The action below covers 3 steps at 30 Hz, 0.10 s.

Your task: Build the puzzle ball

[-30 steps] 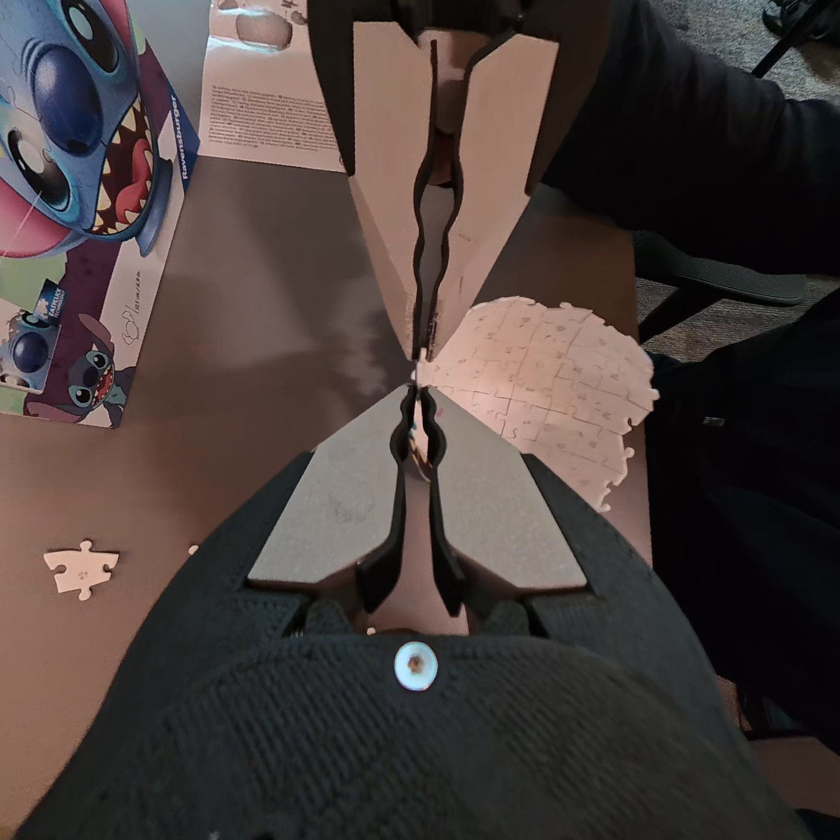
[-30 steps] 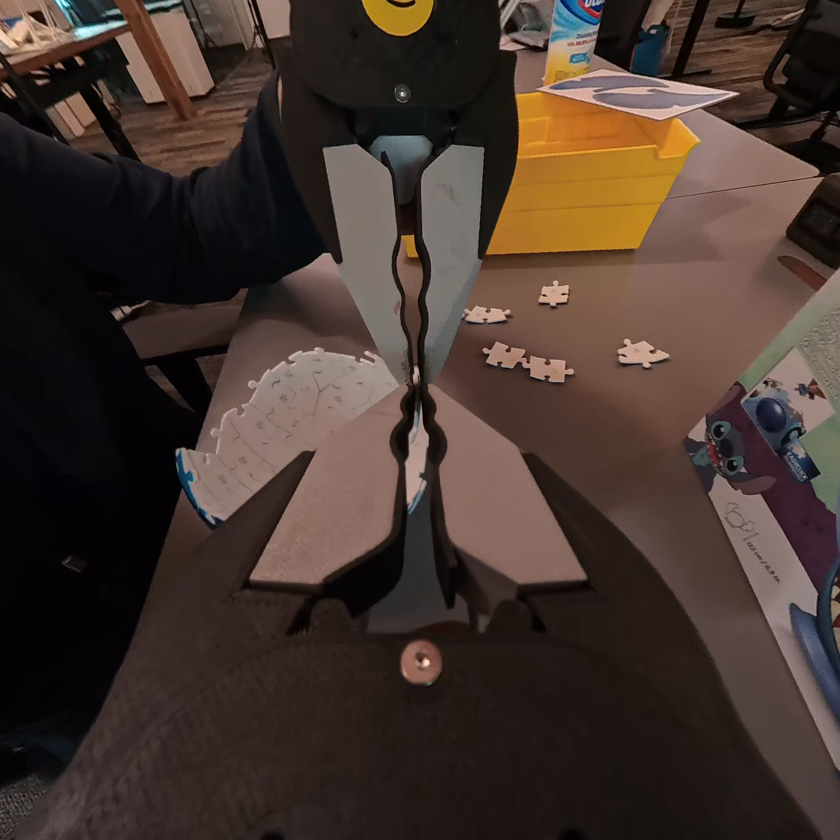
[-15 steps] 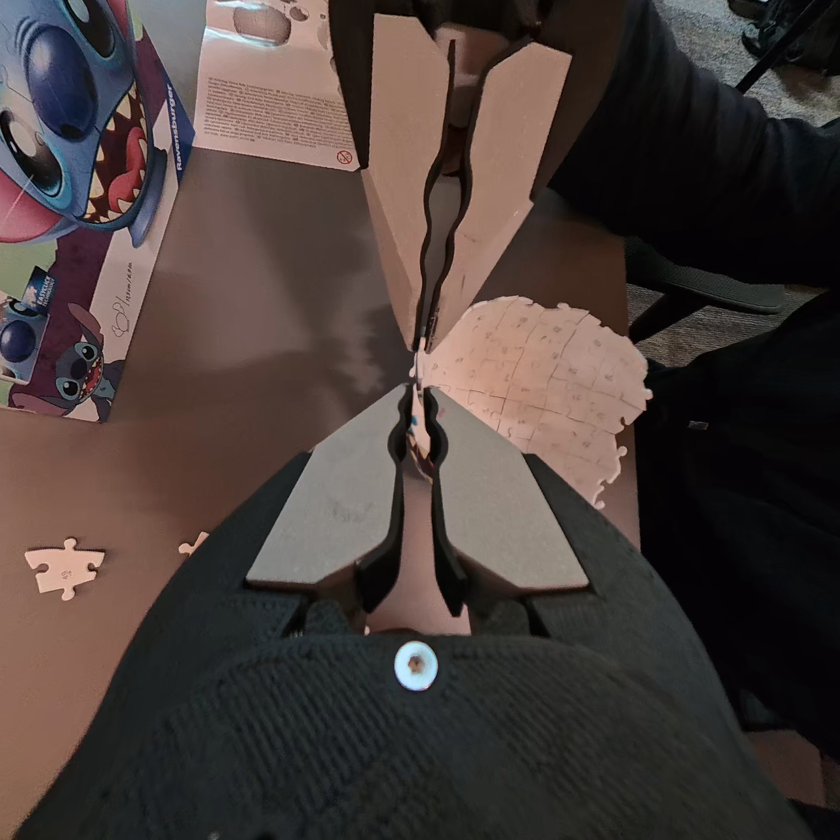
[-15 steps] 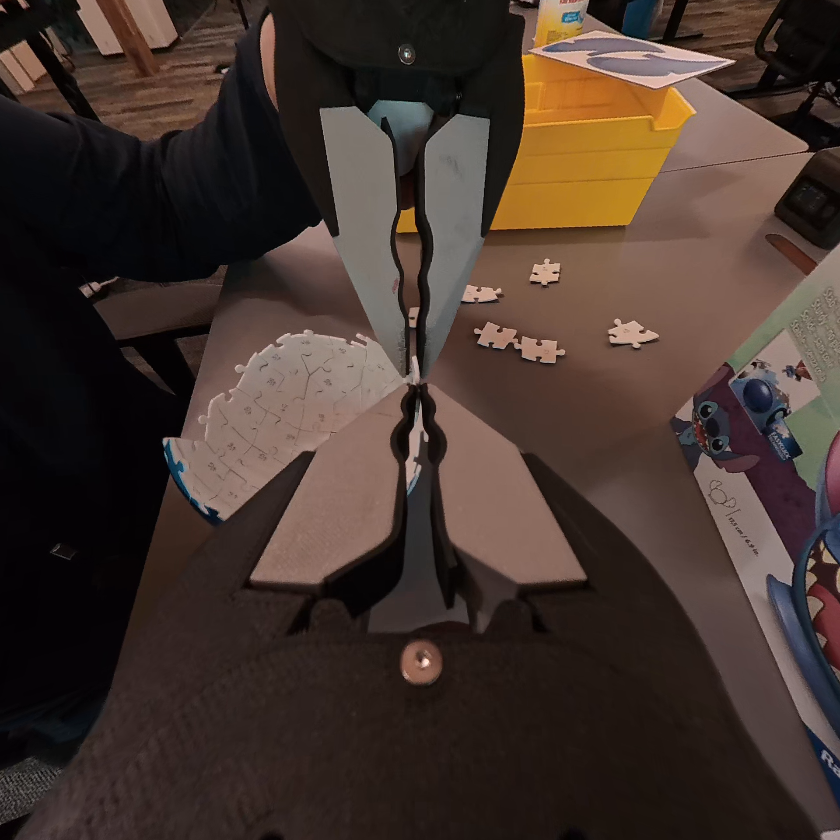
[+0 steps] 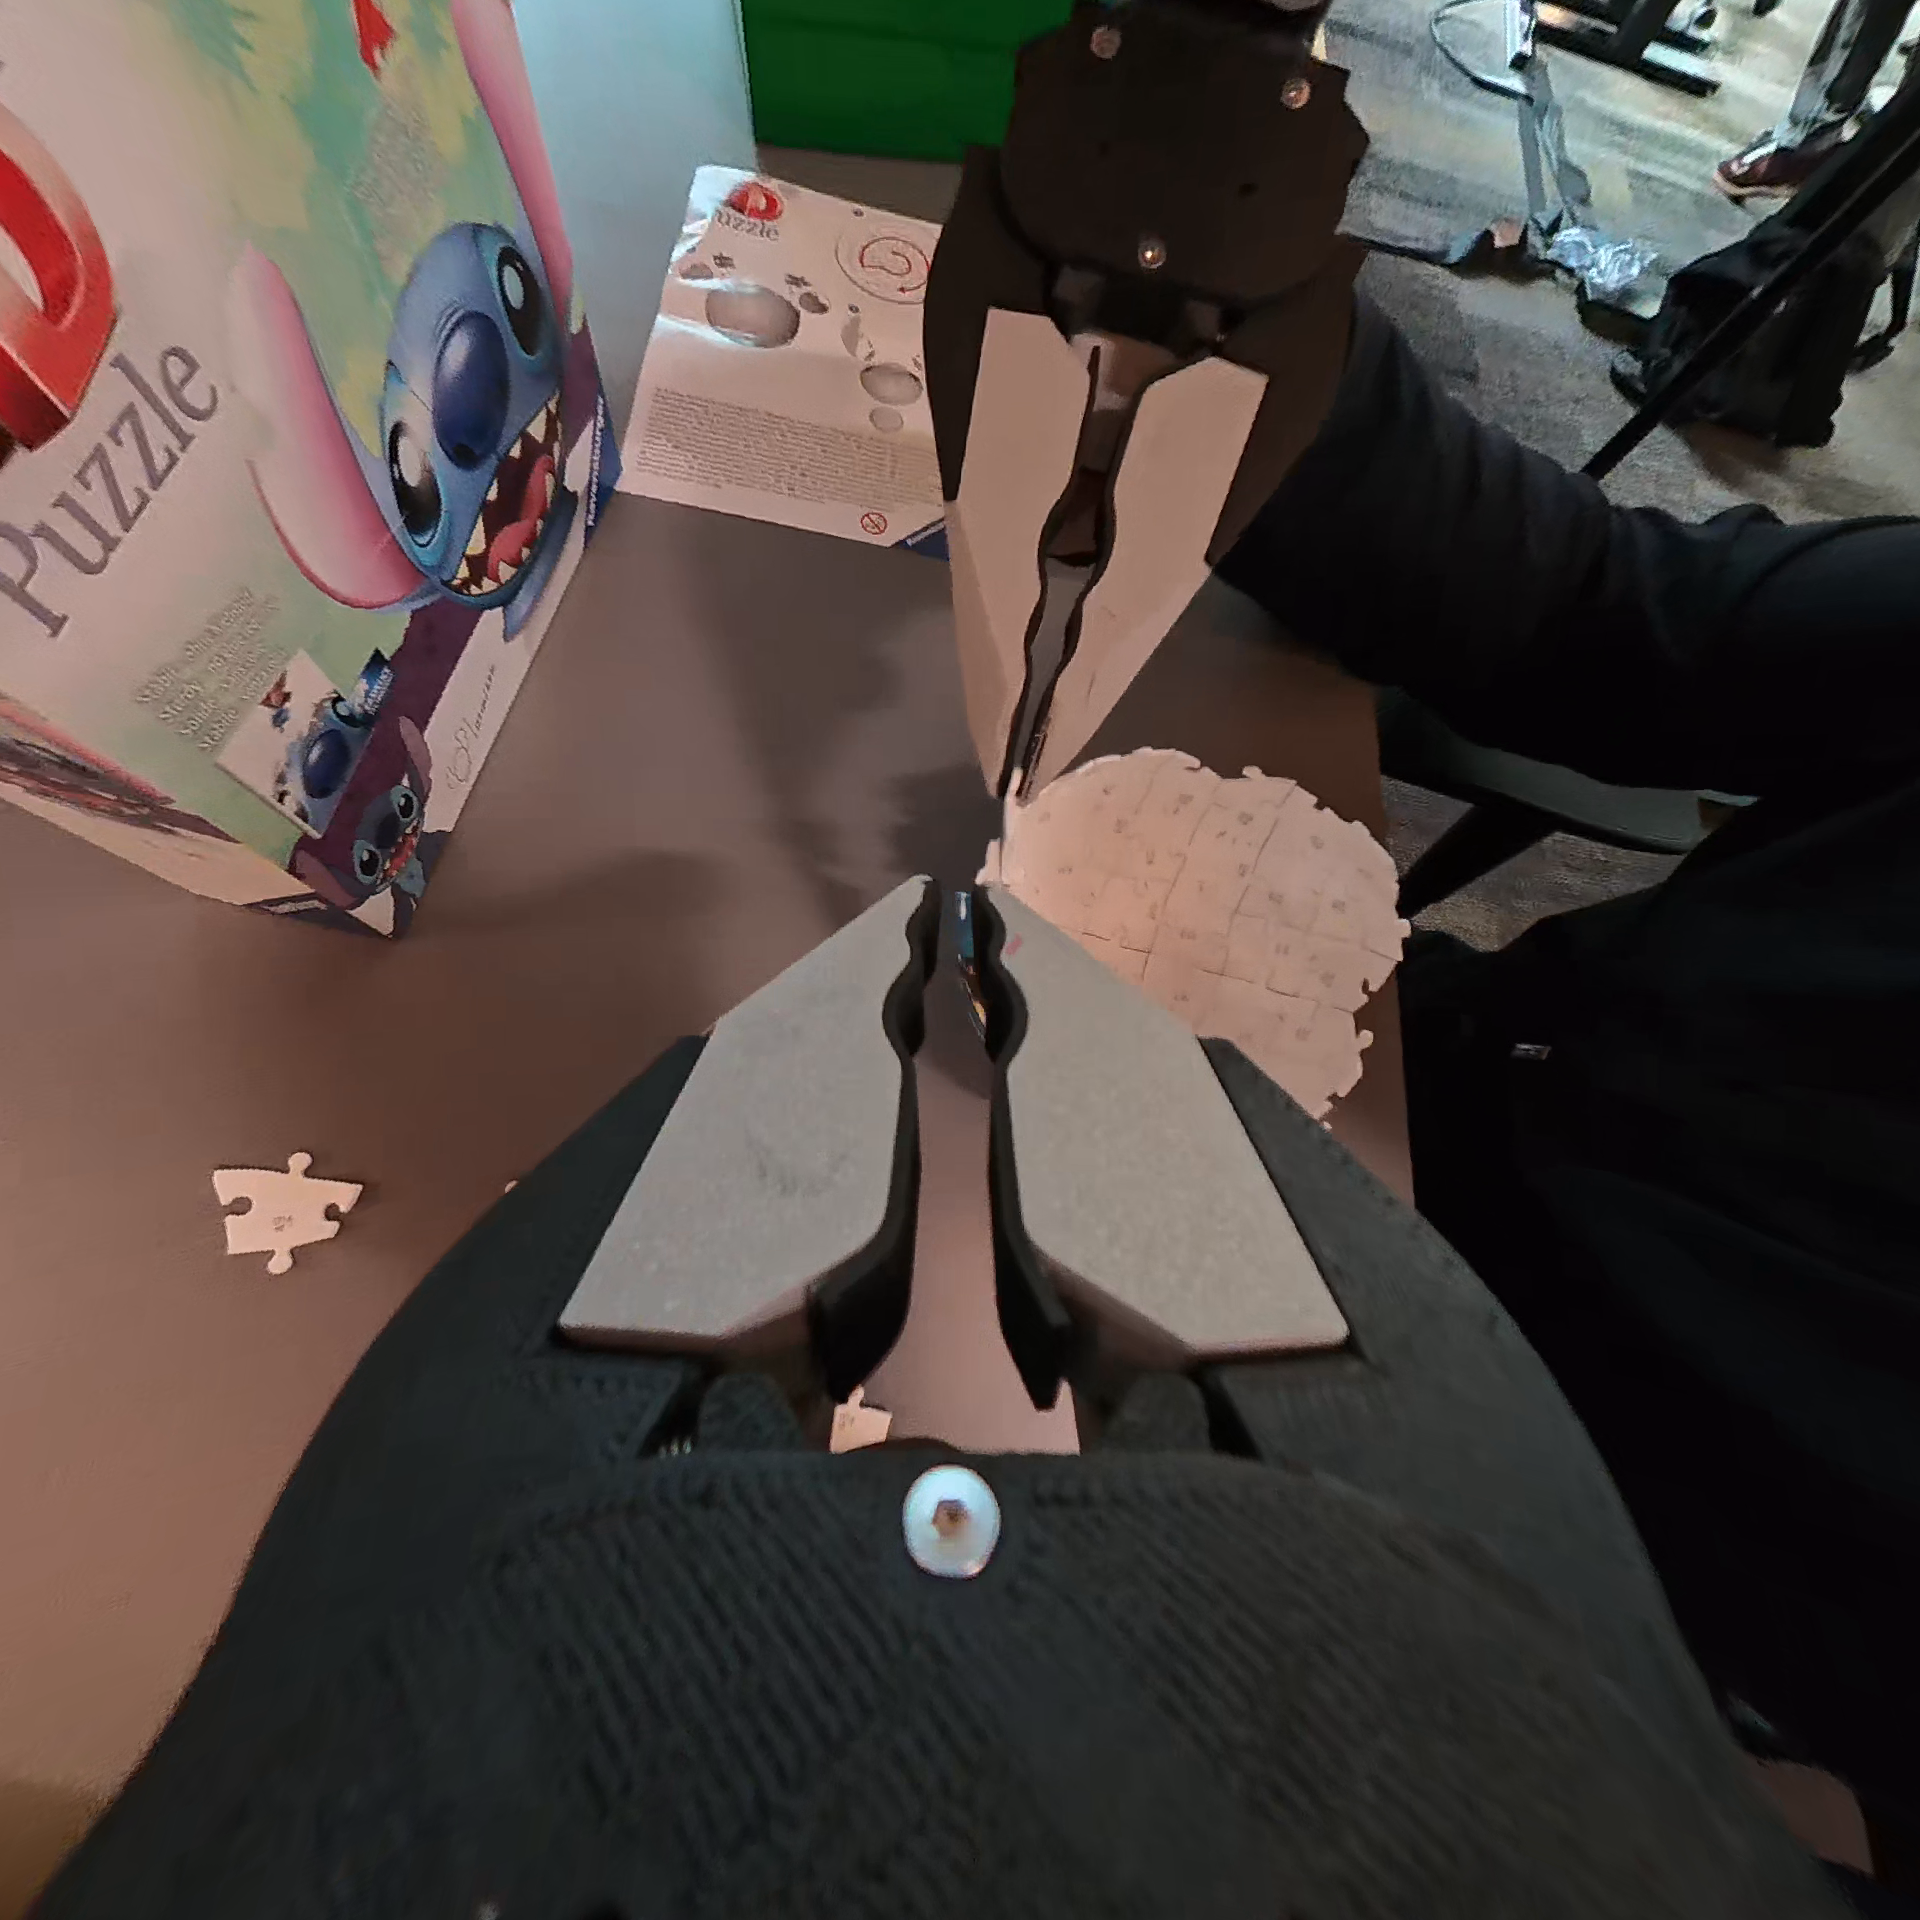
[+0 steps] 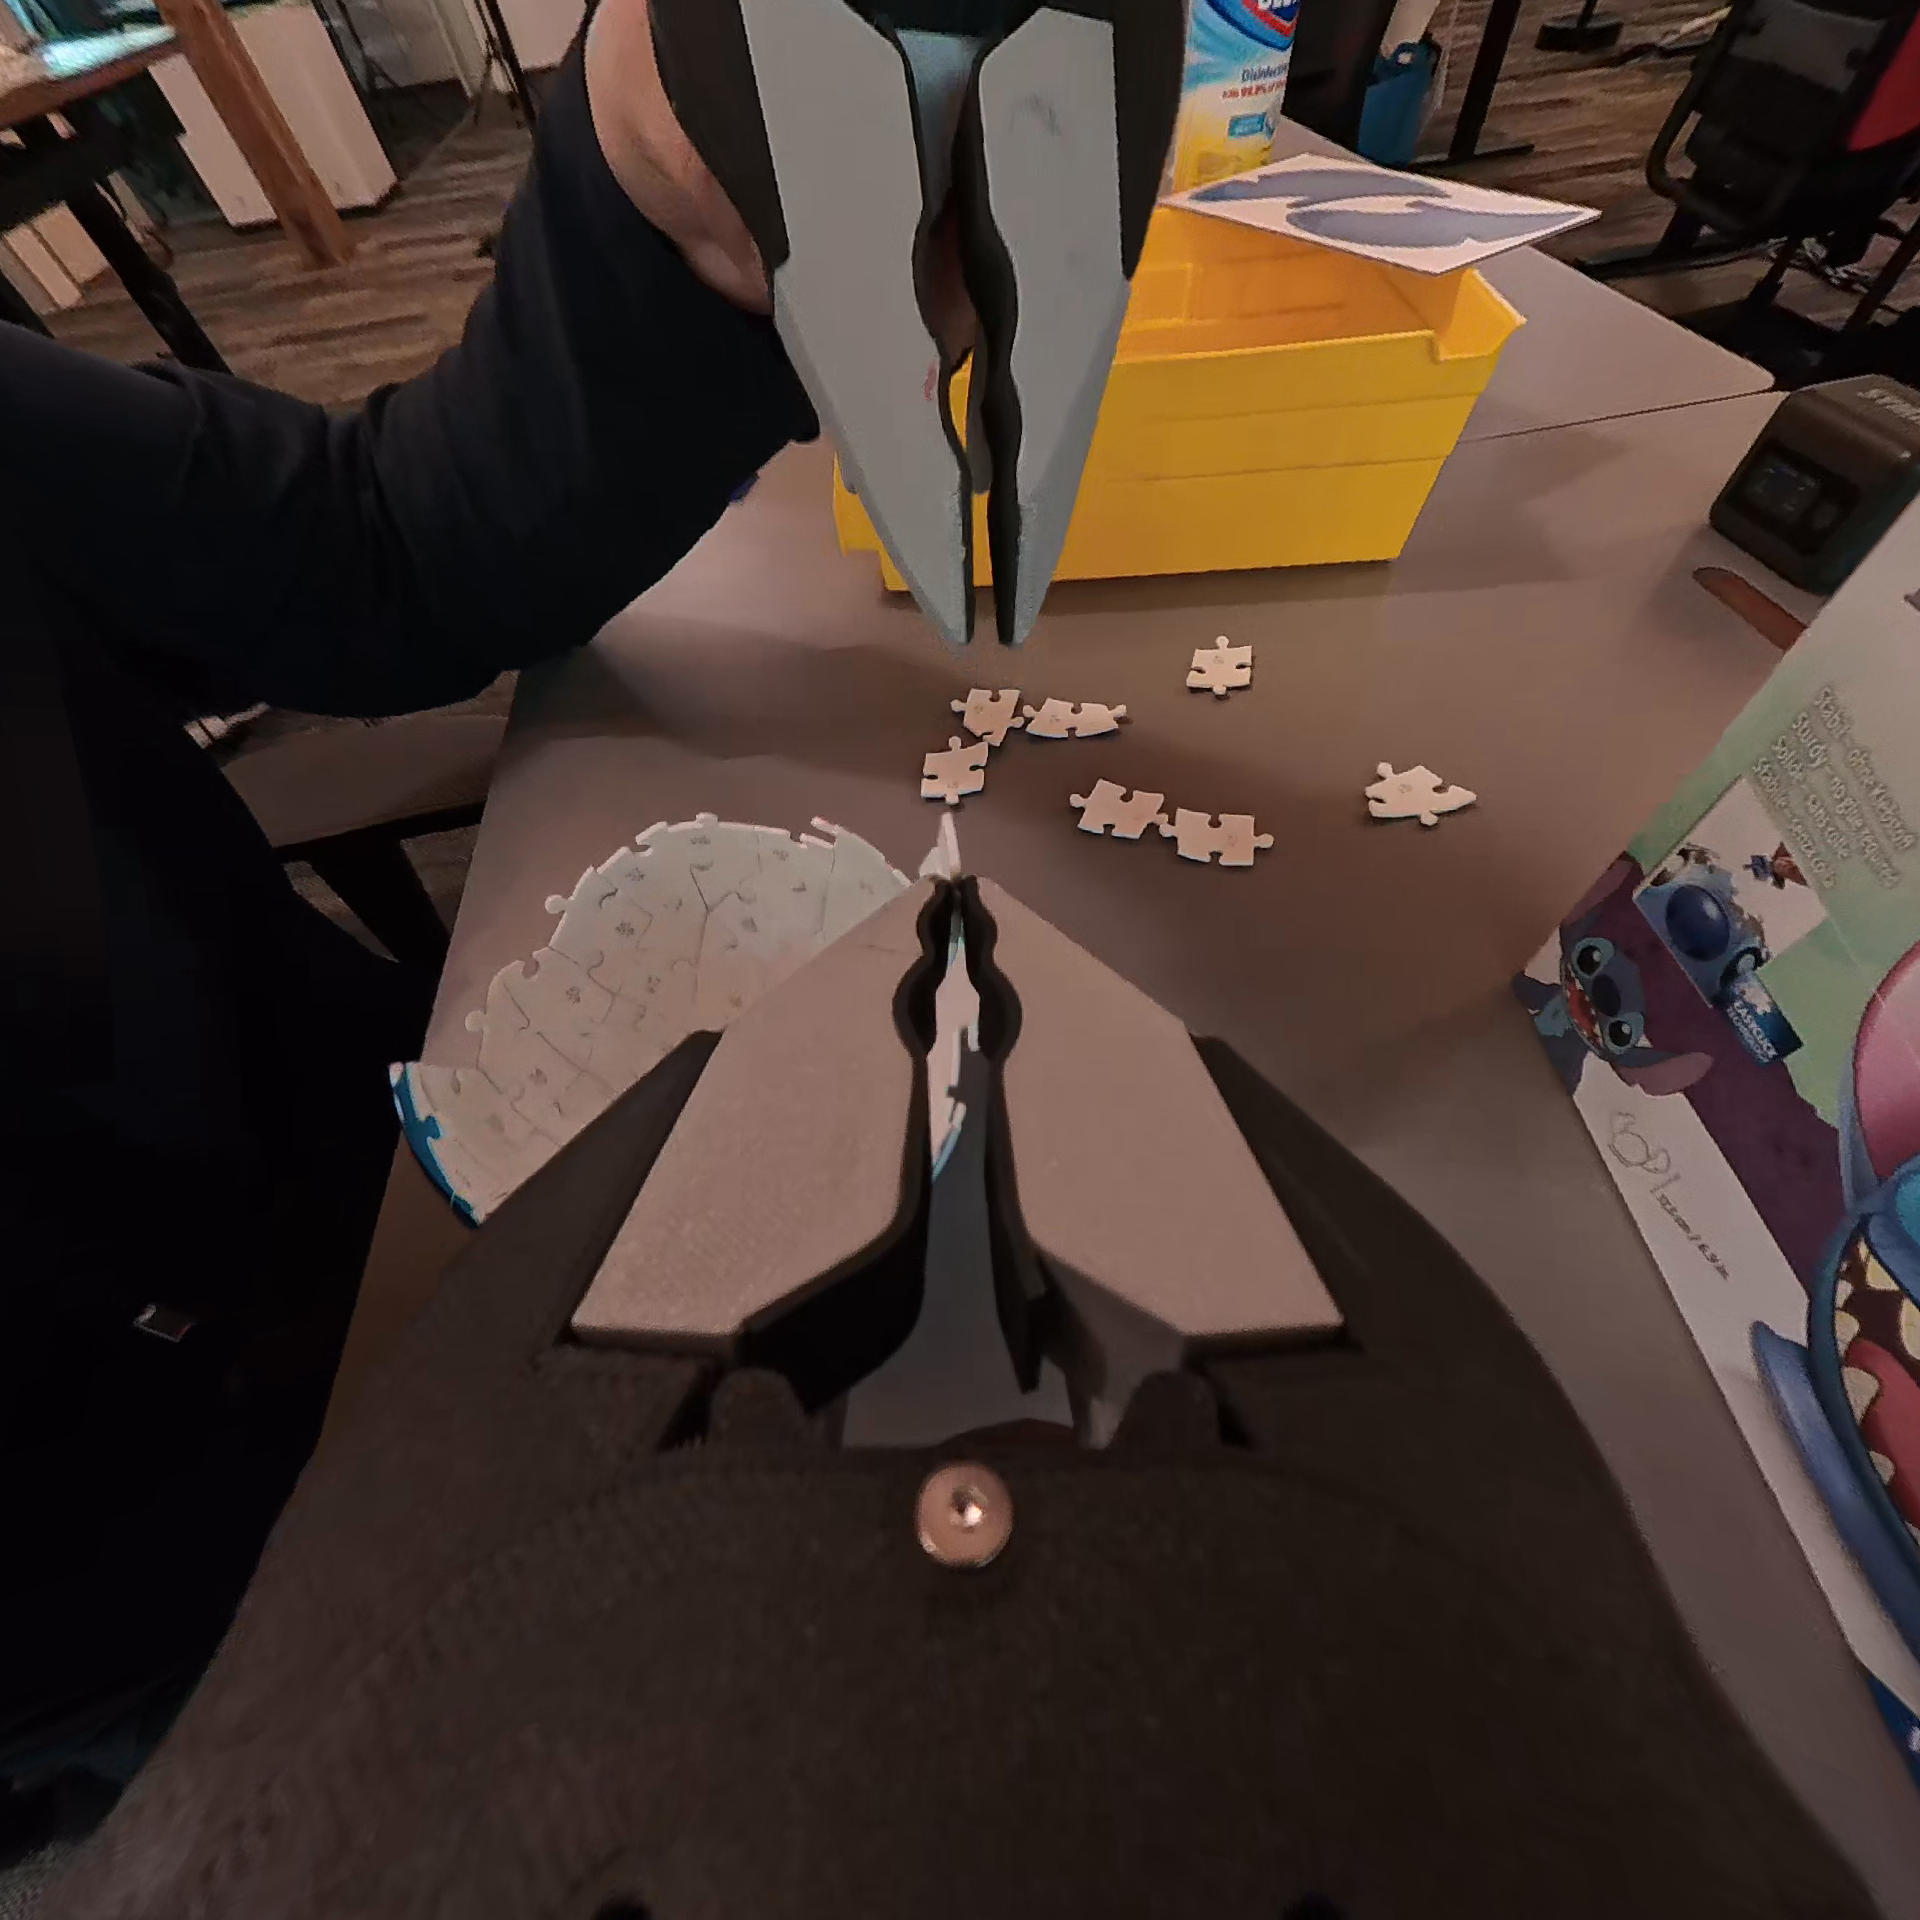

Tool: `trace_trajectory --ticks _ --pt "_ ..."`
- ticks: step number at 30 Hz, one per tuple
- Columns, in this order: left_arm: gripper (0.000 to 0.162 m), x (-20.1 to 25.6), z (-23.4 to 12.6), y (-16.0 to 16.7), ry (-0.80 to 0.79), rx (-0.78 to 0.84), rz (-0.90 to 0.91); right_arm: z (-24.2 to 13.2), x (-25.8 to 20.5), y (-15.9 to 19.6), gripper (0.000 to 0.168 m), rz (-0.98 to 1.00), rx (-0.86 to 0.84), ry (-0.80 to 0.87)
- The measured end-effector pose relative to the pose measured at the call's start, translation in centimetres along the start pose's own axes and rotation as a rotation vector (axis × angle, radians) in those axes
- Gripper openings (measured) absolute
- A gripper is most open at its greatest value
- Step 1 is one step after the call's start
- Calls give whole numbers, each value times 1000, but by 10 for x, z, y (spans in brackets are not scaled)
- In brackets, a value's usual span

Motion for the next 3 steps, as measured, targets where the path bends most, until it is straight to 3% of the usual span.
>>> trace_trajectory --ticks 1,3 --pt "4 1 1 0 5 -2 -1 -1 1 -2 0 12 14 -6" --pt "5 2 4 2 16 -14 0 -3 3 -4 0 33 38 -6"
Point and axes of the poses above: each gripper's, where its closed fingertips meet, z out along the fingers, y out of its underside, x = y × z across the jaws, the point moved 3 cm from there along -z, back along the fingers, and after that the axes turned 5 degrees about z, right-handed, at the moved point
